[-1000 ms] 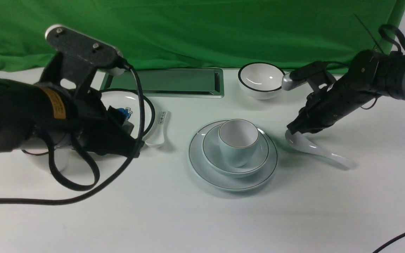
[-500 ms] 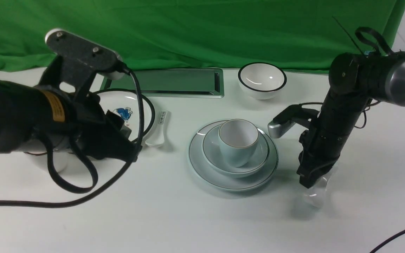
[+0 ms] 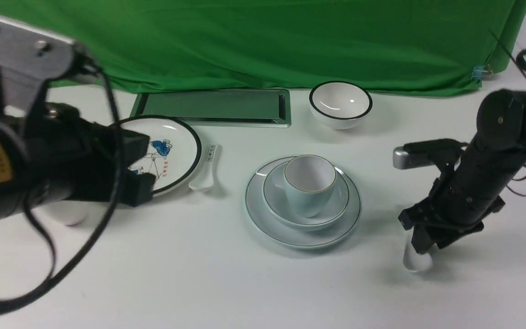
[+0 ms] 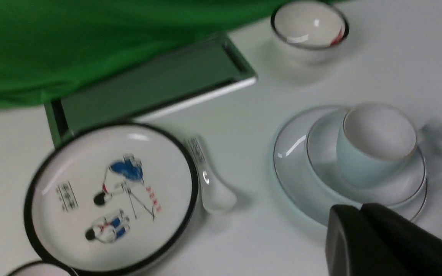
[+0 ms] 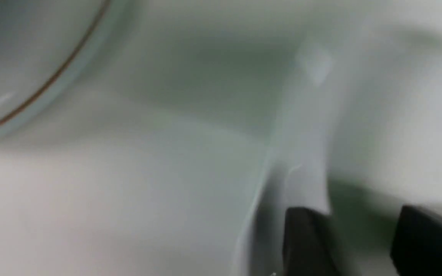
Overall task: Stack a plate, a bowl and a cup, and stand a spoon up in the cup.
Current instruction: Use the right arm to grab a blue soup spoon
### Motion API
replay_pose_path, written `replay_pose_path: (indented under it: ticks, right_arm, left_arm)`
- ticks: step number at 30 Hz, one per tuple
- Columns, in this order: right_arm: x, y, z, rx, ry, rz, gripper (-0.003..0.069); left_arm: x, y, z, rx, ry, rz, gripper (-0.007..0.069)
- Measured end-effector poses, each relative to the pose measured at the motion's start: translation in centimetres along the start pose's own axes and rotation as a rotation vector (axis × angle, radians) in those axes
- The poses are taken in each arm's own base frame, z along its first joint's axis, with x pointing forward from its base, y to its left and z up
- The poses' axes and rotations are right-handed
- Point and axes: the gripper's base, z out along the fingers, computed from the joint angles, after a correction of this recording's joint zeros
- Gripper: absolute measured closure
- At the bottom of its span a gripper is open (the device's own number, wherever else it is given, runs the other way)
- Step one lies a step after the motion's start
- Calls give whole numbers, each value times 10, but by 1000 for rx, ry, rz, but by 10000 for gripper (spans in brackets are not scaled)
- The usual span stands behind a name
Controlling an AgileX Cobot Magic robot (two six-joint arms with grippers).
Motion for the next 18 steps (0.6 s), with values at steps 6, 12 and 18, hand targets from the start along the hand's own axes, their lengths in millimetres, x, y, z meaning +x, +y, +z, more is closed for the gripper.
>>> replay_pose_path:
  ticks: [6, 12, 18]
  right_arm:
    - [-8, -2, 1, 16, -122, 86, 287]
    - [-9, -2, 1, 20, -145, 66, 323]
    - [-20, 7, -10, 13, -149, 6, 316]
  left_arm:
    - [9, 2, -31, -21, -129, 77, 664]
    - [14, 3, -34, -31, -102, 88, 664]
    - [16, 3, -33, -33, -89, 89, 662]
